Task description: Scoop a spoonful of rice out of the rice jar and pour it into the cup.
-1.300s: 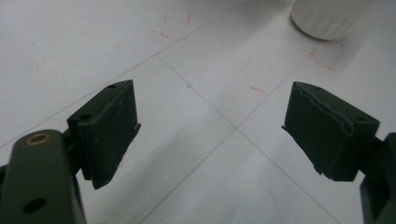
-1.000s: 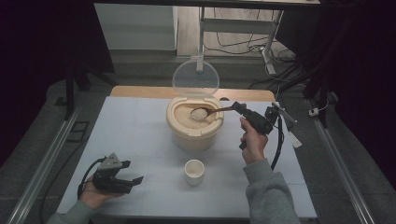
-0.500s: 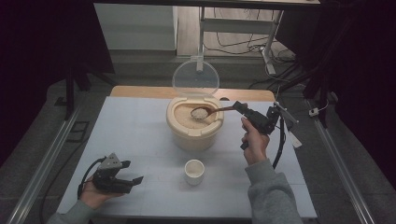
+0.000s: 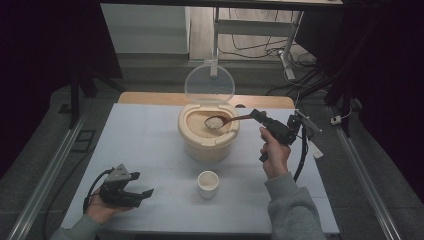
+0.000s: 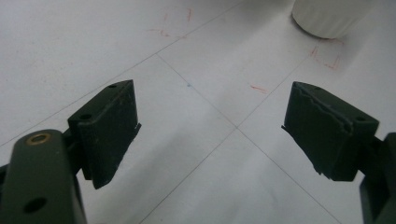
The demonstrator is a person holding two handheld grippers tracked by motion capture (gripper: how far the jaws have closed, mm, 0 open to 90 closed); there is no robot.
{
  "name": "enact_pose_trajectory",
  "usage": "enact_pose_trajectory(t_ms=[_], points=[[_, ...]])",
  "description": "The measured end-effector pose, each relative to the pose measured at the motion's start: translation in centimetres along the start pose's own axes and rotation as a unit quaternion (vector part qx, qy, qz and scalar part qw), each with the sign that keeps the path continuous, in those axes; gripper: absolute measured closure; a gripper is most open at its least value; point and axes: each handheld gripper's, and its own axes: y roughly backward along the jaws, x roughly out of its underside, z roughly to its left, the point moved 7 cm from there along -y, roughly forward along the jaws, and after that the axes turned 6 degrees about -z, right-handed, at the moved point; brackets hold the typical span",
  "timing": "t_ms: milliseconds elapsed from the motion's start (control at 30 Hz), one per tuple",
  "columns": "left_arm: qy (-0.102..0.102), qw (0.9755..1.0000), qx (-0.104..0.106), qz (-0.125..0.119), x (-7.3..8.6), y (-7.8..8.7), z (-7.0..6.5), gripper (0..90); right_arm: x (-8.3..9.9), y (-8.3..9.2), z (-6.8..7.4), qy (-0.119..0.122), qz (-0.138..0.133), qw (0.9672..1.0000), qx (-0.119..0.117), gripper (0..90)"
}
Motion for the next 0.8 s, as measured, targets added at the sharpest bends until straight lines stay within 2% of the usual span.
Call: enact_pose_trajectory(t_ms=[400, 600, 800], points=[[0.001, 1.0000, -0.002, -0.002, 0.0, 0.2, 0.1, 17.4, 1.9, 2.5, 1.4, -0.008, 0.029, 0.9992, -0.026, 83.0], [0.000, 1.0000, -0.001, -0.001, 0.0, 0.1, 0.0, 17.4, 3.1, 3.8, 1.2, -0.020, 0.043, 0.9983, -0.034, 83.0], [0.000, 1.0000, -0.002, -0.001, -0.1, 0.1, 0.0, 17.4, 4.2, 4.7, 0.7, -0.021, 0.053, 0.9978, -0.034, 83.0]])
